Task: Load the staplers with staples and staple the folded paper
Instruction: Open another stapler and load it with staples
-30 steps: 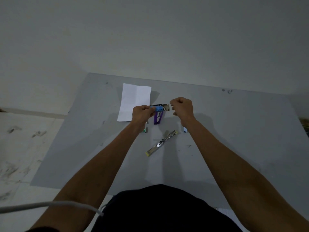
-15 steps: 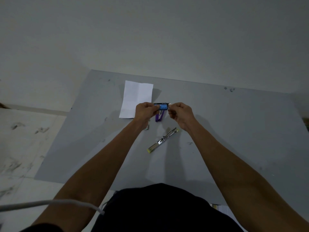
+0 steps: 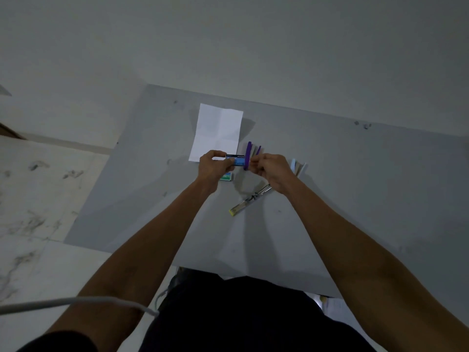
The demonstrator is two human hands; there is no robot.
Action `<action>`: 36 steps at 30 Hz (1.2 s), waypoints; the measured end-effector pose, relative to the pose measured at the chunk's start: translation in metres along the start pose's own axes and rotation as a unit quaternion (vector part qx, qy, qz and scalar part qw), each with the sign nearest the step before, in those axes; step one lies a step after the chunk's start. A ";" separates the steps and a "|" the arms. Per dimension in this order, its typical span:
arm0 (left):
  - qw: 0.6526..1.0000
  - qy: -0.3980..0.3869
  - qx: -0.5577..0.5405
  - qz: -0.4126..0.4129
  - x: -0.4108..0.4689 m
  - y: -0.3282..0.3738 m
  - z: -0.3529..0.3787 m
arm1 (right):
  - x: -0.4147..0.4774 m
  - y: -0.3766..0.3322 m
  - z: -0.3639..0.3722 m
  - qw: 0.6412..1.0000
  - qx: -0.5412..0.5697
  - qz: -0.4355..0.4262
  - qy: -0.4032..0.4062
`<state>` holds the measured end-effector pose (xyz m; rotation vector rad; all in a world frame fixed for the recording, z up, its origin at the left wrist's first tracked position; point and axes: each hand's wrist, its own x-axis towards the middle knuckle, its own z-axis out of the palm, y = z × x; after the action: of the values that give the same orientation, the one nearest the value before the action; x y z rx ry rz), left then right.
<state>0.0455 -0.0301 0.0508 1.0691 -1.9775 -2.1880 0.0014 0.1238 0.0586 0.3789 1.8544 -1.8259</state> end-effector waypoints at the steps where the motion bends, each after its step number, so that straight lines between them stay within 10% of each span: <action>1: 1.000 0.011 0.001 -0.008 0.002 -0.006 -0.005 | 0.000 0.001 -0.002 1.000 0.006 0.006 -0.006; 13: 0.983 0.110 0.105 -0.101 0.013 -0.072 -0.042 | 0.008 0.022 -0.020 0.995 0.066 0.040 0.061; 26: 0.953 0.126 0.274 0.038 -0.003 -0.053 -0.018 | 0.002 0.015 -0.037 0.987 0.123 0.084 0.066; 36: 0.746 -0.200 0.582 0.255 -0.023 -0.075 0.036 | -0.005 0.016 -0.059 0.993 0.081 0.052 0.072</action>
<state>0.0778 0.0267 -0.0052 -0.1566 -3.3422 -0.7662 0.0048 0.1838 0.0459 0.6689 1.7471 -1.9259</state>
